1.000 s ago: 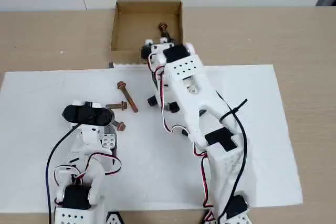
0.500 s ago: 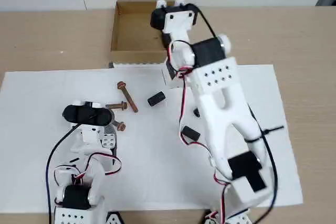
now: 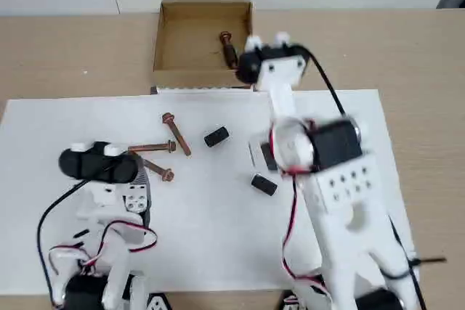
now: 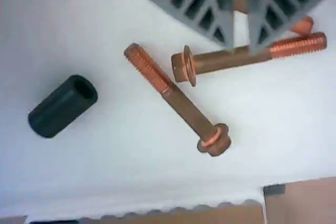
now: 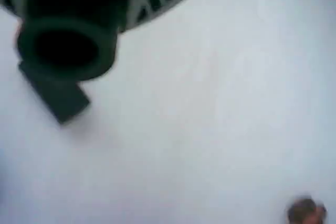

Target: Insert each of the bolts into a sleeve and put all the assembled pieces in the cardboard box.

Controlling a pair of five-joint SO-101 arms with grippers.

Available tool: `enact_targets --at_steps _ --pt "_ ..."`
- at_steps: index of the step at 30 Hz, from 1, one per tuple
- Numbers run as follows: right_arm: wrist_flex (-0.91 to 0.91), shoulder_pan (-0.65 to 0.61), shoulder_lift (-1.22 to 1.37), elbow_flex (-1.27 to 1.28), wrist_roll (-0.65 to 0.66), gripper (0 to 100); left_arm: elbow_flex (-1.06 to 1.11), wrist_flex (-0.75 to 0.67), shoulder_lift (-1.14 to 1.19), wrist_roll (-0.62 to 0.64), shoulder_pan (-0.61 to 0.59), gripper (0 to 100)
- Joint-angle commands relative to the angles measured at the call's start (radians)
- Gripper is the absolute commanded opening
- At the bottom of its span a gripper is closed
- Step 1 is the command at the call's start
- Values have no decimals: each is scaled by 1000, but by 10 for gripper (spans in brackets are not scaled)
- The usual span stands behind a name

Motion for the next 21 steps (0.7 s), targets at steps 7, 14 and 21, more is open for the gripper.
enact_targets --at_steps 7,14,21 --pt "-13 50 -262 321 -8 2 -268 106 127 26 -2 6" --pt "-13 85 -309 388 -14 2 -562 106 548 173 3 6" --pt "-10 84 -318 411 -15 4 -785 100 951 336 5 6"
